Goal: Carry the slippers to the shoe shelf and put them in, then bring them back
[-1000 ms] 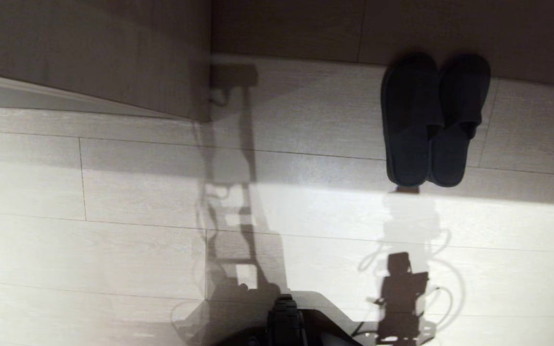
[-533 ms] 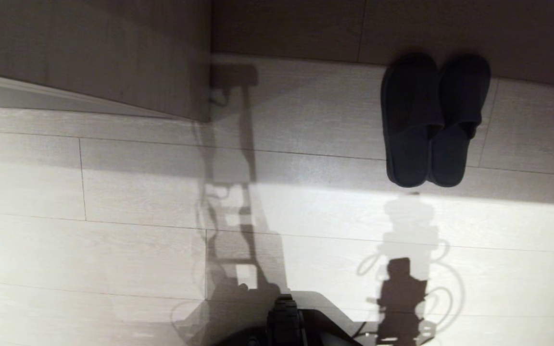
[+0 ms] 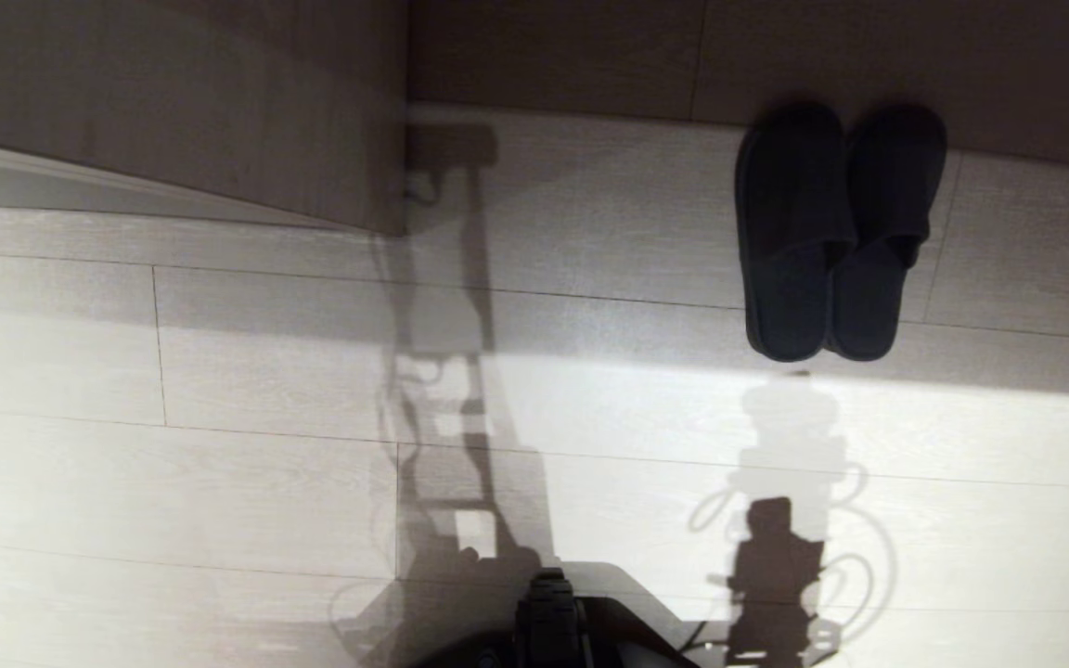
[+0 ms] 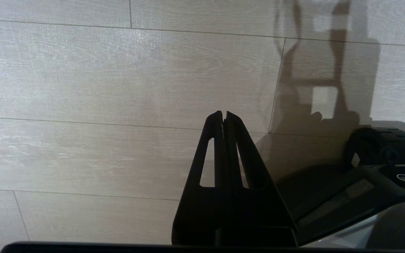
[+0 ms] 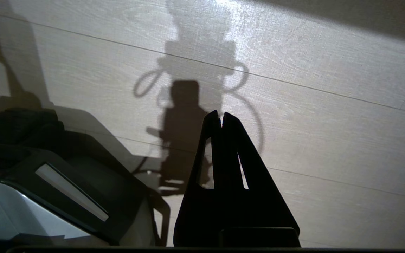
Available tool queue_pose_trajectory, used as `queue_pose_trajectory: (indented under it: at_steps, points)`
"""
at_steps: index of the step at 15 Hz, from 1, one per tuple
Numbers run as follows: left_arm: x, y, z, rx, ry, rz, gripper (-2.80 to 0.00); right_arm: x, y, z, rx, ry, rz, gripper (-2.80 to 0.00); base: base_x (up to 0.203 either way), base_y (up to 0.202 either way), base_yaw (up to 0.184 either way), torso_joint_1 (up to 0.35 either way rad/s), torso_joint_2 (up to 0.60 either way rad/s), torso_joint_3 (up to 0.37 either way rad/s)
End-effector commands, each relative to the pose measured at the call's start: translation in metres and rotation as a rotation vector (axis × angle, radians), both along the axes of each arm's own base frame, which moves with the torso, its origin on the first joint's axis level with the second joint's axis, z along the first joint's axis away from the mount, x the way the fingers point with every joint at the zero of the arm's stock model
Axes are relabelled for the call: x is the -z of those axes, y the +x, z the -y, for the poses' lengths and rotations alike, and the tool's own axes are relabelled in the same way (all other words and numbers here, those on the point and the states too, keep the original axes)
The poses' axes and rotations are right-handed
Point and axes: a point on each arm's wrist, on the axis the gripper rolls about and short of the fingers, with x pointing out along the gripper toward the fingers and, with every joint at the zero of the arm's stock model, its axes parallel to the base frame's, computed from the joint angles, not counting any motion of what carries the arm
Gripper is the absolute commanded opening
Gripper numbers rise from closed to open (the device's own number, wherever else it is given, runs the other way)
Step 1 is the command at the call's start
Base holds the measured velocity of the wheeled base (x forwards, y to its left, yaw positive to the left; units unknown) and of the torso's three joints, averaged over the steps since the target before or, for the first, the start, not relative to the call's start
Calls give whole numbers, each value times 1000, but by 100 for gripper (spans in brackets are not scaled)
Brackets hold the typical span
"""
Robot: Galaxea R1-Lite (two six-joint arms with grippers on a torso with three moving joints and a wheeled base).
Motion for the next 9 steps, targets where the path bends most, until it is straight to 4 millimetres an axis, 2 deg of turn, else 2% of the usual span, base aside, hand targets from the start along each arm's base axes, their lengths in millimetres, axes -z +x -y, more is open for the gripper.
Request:
queue_pose_trajectory:
  at_steps: [1,9]
  points:
    - [0,0,0,0,-2,2,-280,0,0,0,0,-1,-6,-280,0,0,0,0,0,0]
    - [0,0,0,-1,-5,1,-280,0,0,0,-1,1,-5,-280,0,0,0,0,0,5]
